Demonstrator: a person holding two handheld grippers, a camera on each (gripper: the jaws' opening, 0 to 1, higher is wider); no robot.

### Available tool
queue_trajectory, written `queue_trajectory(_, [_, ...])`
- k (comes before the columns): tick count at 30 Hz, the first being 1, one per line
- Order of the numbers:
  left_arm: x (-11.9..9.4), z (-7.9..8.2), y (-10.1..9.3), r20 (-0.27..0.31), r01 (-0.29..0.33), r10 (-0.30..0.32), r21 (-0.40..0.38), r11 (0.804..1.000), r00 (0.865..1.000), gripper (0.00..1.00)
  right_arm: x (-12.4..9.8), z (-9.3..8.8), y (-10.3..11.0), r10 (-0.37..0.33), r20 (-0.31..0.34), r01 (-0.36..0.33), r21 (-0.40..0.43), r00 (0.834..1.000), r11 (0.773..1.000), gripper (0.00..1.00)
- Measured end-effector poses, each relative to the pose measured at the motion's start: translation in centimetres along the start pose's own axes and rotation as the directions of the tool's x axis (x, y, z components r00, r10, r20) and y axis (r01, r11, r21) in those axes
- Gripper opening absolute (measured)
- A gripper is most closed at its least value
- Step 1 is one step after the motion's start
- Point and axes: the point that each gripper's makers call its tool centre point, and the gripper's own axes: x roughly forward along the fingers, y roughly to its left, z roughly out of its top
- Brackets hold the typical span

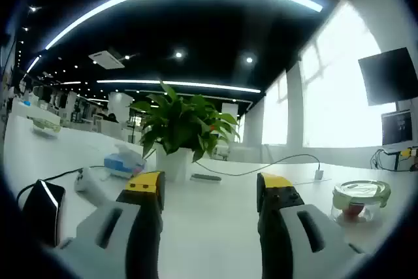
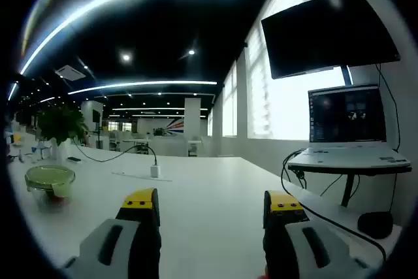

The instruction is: Open container latches remove lid place lid upside down on tabletop take tomato from container place on tabletop

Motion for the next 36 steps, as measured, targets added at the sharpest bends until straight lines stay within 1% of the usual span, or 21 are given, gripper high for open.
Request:
queue_trajectory(6, [0.3, 0.0, -0.4, -0.005, 0.012, -0.012, 0.001, 1.000, 1.000, 0.56, -0.1, 0.0, 0.0, -0.001, -0.002, 0.001, -0.002, 1.000, 1.000, 0.58])
queue_trajectory(9, [0.3, 0.1, -0.5, 0.002, 0.012, -0.012, -0.004, 1.000, 1.000, 0.56, -0.1, 0.0, 0.0, -0.001, -0.002, 0.001, -0.002, 1.000, 1.000, 0.58])
queue_trajectory(17, [0.1, -0.5, -0.6, -0.012, 0.015, -0.015, -0.004, 1.000, 1.000, 0.56, -0.2, 0.0, -0.2, -0.008, 0.000, 0.008, -0.002, 1.000, 1.000, 0.58])
queue_trajectory(25, [0.0, -0.2, -0.4, -0.007, 0.014, -0.014, -0.009, 1.000, 1.000, 0.56, -0.4, 0.3, -0.5, -0.020, 0.013, 0.020, 0.014, 1.000, 1.000, 0.57])
queue_trajectory(36, [0.1, 0.1, -0.7, 0.001, 0.023, -0.023, -0.018, 1.000, 1.000, 0.56, -0.8, 0.2, -1.0, -0.034, 0.008, 0.034, 0.017, 0.999, 0.999, 0.57])
